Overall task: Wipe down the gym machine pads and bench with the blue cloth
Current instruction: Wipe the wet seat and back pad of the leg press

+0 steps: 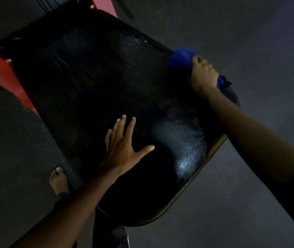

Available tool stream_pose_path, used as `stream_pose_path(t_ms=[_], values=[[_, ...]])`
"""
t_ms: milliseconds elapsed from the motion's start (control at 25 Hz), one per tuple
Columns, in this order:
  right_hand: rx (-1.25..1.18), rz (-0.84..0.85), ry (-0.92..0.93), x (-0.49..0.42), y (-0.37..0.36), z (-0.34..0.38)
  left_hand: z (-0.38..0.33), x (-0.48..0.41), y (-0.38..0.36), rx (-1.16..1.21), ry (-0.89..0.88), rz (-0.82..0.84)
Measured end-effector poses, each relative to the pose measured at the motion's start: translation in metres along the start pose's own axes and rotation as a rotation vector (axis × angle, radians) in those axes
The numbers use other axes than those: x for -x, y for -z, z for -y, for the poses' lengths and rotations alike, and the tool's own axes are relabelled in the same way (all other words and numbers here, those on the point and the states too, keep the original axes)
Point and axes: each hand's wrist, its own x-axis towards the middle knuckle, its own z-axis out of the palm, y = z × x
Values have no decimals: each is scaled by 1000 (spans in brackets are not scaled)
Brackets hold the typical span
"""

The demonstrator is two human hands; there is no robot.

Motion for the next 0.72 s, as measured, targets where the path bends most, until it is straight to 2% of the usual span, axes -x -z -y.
stream_pose_path(t_ms=[80,200,360,520,600,720], values=[[-59,51,-136,-33,6,-11,-4,-11,-2,-22,18,33],[-159,38,-190,-52,-6,2,-8,-13,-11,-59,34,47],[-148,64,-129,-36,4,-6,-7,-13,-8,-37,47,44],[-74,-42,-65,56,-2,-33,-8,-14,-7,-38,45,57],[-72,-12,-51,88,-11,-36,-6,-14,-10,-63,40,50],[-69,41,-1,52,-15,-30,-6,-15,-10,-77,43,56]])
